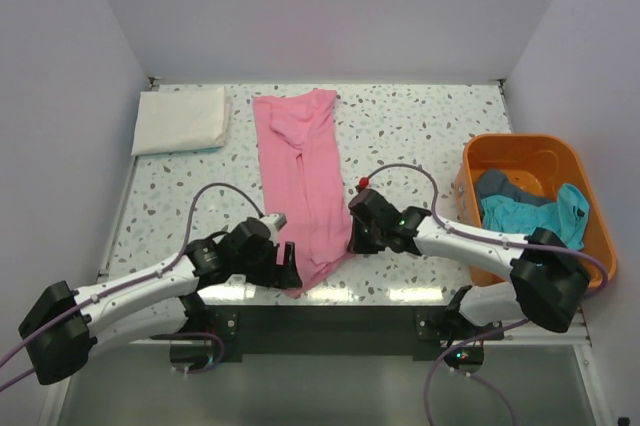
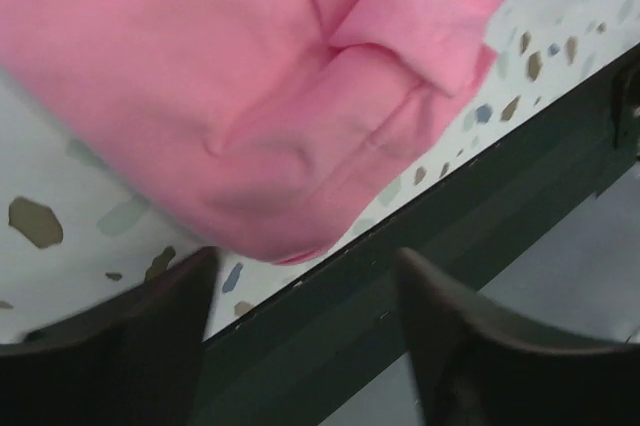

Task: Fold and stack the t-shirts
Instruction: Fold the tshirt

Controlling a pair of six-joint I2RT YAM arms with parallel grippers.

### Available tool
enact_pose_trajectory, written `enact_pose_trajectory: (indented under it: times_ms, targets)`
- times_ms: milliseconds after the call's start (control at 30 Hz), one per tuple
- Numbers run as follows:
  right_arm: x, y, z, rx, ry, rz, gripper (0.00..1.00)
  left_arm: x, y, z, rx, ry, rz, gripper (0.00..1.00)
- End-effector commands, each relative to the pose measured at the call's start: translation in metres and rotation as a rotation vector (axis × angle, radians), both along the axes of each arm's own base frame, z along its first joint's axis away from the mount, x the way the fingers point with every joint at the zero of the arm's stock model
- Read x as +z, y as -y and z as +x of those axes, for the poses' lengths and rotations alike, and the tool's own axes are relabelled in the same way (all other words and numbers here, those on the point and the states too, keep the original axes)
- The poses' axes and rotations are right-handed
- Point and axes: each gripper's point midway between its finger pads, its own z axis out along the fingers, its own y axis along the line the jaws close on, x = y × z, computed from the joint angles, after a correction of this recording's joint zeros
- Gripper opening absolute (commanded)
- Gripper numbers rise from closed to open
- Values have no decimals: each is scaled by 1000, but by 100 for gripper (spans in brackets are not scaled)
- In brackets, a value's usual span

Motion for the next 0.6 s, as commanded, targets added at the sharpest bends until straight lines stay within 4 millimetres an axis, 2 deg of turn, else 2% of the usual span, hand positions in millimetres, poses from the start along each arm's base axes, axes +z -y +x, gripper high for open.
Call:
enact_pose_trajectory:
  times_ms: [0, 33, 100, 233, 333, 467, 567]
  targets:
    - [-8, -10, -40, 90, -67, 57, 0, -12, -7, -21, 25, -94, 4, 89]
    - [-14, -8, -46, 95, -83, 46, 0, -12, -8, -23, 28, -96, 5, 96]
    - [-26, -2, -53, 86, -110, 31, 0, -17, -15, -25, 46, -102, 40, 97]
    - [-30, -10, -56, 92, -128, 69, 0, -24, -17, -26, 50, -112, 63, 99]
    - [-31, -13, -52, 81, -124, 72, 0, -32, -14, -34, 30, -143, 73, 89]
    - [-31, -14, -51, 72, -120, 74, 0, -45, -21, -40, 42, -164, 131, 64]
    - [-33, -11, -51, 63, -124, 64, 0, -51, -19, -44, 35, -179, 143, 62]
